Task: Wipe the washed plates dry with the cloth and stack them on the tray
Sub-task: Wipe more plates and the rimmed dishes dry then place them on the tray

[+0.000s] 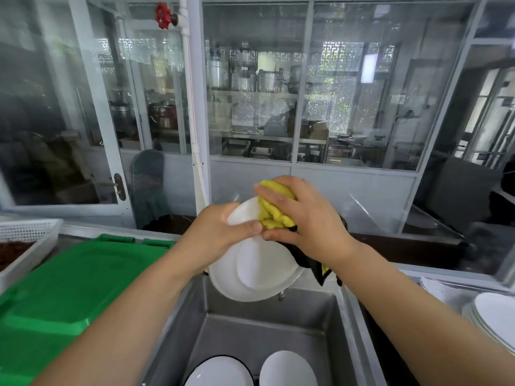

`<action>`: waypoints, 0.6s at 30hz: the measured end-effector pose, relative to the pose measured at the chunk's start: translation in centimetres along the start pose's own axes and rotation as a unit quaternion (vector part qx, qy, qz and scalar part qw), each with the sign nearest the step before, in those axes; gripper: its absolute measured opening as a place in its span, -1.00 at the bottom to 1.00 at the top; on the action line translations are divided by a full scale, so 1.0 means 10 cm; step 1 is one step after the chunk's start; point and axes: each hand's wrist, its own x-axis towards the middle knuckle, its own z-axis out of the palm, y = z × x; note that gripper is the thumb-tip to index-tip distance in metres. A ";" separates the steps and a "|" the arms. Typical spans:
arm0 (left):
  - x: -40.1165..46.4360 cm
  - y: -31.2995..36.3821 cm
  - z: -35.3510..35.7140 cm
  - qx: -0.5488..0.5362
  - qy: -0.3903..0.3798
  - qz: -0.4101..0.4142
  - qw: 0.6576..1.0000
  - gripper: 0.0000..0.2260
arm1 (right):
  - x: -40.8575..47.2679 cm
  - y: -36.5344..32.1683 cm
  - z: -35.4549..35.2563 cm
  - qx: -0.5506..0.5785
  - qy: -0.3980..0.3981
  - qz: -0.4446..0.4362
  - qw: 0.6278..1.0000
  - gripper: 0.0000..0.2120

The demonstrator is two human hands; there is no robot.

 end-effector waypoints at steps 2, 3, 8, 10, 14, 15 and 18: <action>-0.02 0.04 -0.01 -0.021 0.038 0.005 0.999 -0.77 | -0.05 0.04 0.03 0.090 0.036 0.069 0.993 -0.37; -0.02 0.06 -0.01 -0.037 0.055 0.006 0.998 -0.75 | -0.08 0.06 0.06 0.153 0.060 0.120 0.979 -0.38; -0.04 0.13 0.01 -0.132 0.141 0.050 0.980 -0.84 | -0.21 0.01 0.29 0.338 0.219 0.322 0.857 -0.40; 0.00 0.13 0.06 -0.178 0.179 0.062 0.966 -0.87 | -0.24 -0.07 0.43 0.436 0.259 0.363 0.782 -0.39; 0.03 0.07 0.05 -0.233 0.148 0.049 0.960 -0.82 | -0.24 -0.09 0.45 0.497 0.301 0.379 0.721 -0.44; 0.03 0.04 -0.01 -0.242 0.122 0.037 0.962 -0.79 | -0.25 -0.06 0.41 0.484 0.295 0.376 0.733 -0.42; 0.06 0.02 -0.24 -0.210 0.062 -0.008 0.976 -0.77 | -0.29 0.01 0.28 0.398 0.235 0.346 0.817 -0.32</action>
